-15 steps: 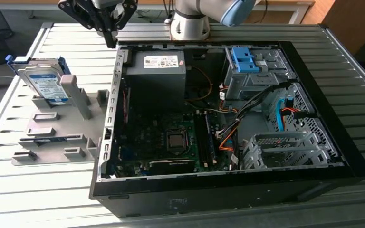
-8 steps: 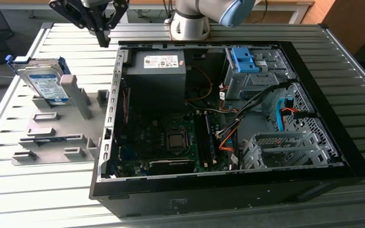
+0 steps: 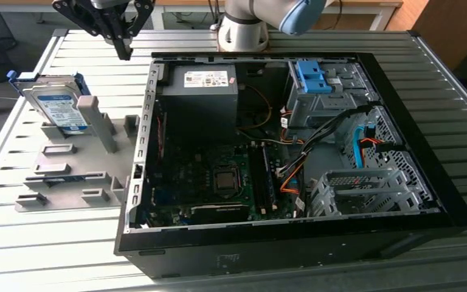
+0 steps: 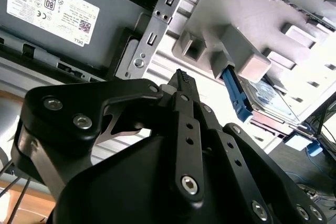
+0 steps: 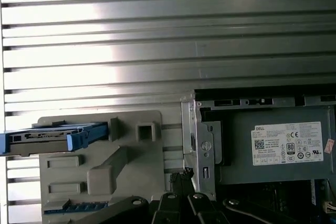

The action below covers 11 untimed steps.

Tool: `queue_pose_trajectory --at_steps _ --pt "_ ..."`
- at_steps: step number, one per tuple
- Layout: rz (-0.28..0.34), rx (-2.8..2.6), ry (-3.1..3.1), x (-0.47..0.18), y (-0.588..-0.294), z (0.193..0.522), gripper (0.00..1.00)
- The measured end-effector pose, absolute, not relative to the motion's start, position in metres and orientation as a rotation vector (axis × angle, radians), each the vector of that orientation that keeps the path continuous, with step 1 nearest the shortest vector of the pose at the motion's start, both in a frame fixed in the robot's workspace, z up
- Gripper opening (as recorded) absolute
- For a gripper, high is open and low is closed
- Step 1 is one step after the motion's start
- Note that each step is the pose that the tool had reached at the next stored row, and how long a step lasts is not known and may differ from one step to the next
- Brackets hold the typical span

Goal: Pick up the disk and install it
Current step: 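Reach for the disk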

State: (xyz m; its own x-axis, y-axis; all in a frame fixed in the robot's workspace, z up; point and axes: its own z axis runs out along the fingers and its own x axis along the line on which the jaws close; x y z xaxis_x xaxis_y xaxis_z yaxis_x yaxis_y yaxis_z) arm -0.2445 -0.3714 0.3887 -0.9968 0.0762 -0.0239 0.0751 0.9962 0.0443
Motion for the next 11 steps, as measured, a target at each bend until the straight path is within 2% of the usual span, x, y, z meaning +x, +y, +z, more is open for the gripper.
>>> queue_pose_trajectory --at_steps 11 --pt "0.068 0.118 3.114 -0.259 -0.37 0.388 0.11"
